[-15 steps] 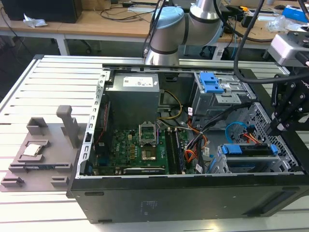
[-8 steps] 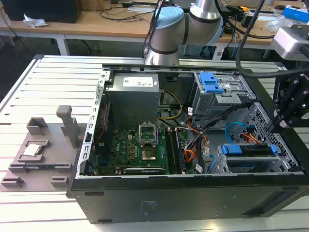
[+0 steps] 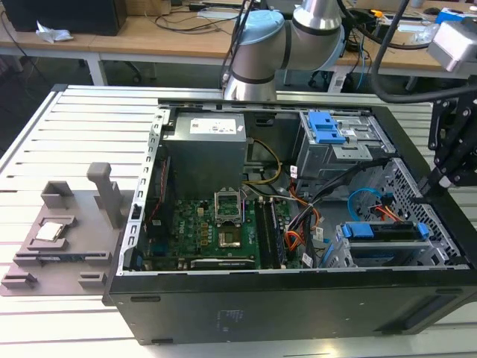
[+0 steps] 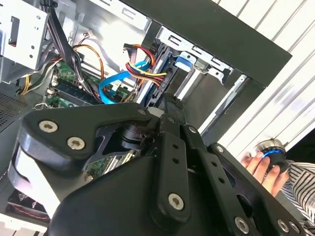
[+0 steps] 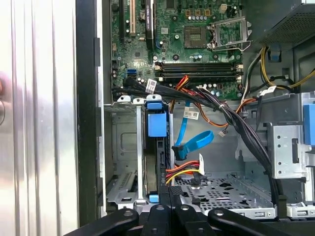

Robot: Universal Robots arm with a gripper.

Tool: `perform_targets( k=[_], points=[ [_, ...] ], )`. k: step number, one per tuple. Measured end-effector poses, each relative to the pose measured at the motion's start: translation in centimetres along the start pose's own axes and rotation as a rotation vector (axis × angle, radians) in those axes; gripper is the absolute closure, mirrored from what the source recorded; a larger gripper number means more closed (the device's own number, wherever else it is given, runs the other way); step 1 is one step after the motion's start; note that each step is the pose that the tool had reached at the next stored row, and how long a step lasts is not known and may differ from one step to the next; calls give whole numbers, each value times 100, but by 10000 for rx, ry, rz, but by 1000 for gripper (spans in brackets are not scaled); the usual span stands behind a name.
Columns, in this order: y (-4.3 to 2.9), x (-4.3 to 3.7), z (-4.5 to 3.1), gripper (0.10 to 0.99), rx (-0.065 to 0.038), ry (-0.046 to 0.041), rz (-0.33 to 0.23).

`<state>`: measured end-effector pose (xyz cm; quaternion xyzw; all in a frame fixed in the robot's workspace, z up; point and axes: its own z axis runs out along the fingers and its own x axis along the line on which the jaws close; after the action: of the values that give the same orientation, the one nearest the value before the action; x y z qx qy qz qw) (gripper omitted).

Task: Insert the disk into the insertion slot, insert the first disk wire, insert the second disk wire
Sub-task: 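Insert the first disk wire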

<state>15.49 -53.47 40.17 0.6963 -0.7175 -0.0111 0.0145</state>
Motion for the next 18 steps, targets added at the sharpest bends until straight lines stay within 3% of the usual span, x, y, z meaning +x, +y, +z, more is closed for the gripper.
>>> perform_targets(
  k=[6,18],
  points=[
    [4,1,-119,980,0,-2,0],
    [4,1,-127,980,0,-1,0]
  ],
)
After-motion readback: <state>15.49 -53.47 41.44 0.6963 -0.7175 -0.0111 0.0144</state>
